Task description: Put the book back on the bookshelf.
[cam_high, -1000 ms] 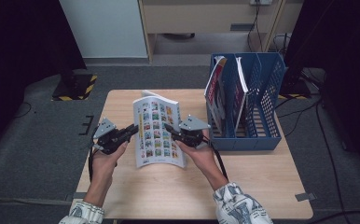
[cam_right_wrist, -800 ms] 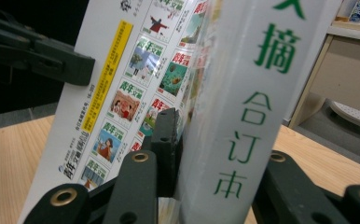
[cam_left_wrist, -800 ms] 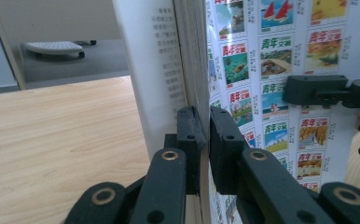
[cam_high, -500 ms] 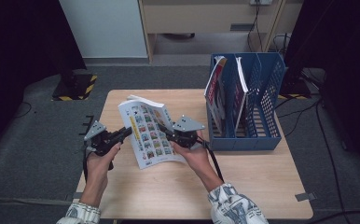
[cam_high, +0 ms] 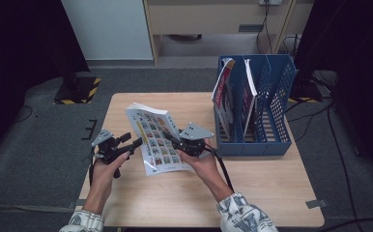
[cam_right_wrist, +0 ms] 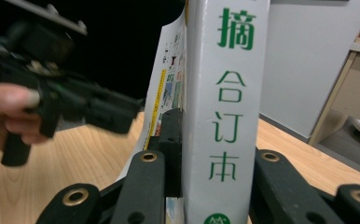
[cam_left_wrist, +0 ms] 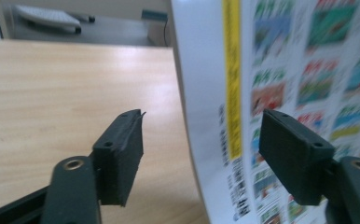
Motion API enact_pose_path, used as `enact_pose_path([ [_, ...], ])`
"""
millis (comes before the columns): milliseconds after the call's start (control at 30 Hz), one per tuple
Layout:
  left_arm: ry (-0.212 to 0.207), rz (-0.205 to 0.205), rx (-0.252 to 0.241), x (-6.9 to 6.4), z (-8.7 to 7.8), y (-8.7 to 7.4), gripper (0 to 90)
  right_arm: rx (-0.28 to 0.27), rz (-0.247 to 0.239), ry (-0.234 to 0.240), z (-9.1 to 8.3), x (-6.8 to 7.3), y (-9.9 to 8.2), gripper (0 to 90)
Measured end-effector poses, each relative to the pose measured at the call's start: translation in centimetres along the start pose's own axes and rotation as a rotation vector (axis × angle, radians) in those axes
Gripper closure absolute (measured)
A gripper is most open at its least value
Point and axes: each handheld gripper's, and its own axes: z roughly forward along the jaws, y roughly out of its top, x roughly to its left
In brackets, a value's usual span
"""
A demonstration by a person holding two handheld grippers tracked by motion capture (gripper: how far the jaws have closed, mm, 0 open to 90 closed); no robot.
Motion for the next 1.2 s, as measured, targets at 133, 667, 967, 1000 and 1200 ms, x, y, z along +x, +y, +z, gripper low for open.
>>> enact_pose_path([
  [133, -0.028, 0.024, 0.084, -0.1, 1.4, -1.1, 22.5, -0.008, 0.005, 0.012, -0.1, 0.1, 0.1, 73.9],
  [667, -0.151, 0.048, 0.216, -0.3, 3.0, -2.2, 61.3, -0.009, 0.016, 0.039, 0.0, 0.2, 0.1, 73.9],
  [967, -0.141, 0.023, 0.179, -0.5, 2.7, -1.6, 80.5, -0.021, 0.011, 0.062, -0.4, 0.1, 0.4, 73.6],
  [1000, -0.129, 0.029, 0.176, -0.5, 2.7, -1.5, 80.6, -0.021, 0.007, 0.07, -0.4, 0.1, 0.4, 73.5],
  [1200, -0.055, 0.077, 0.142, -0.7, 2.1, -1.0, 81.2, 0.029, -0.062, 0.076, -0.3, 0.5, 0.9, 72.0],
])
